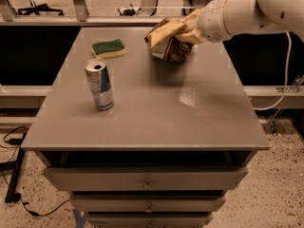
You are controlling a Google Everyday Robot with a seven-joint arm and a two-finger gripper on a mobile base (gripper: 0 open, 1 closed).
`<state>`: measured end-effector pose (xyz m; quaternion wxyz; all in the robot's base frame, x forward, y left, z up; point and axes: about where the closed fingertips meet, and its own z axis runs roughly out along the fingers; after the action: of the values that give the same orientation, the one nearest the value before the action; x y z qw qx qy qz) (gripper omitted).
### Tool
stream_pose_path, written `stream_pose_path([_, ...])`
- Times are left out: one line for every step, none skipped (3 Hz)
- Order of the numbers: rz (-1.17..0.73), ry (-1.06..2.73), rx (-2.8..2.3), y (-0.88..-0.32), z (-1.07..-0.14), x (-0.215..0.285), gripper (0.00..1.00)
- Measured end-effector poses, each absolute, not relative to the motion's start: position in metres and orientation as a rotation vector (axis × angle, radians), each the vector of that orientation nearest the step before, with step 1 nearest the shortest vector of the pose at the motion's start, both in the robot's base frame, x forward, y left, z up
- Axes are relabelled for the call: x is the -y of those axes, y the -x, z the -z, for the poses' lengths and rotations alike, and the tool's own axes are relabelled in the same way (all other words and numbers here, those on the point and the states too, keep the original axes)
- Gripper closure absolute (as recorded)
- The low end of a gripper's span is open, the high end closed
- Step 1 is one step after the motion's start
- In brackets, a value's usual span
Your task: Move brown chip bag near redbull can
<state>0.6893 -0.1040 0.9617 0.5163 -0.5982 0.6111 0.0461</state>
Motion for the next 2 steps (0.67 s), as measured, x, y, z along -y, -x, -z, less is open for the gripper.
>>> stream_pose_path([-0.121,1.46,-1.446,-0.6917,-0.9598,0.1007,1.0])
stream_pose_path([-0.153,1.548,-1.368,-0.6992,-0.9544,0.0966,1.0])
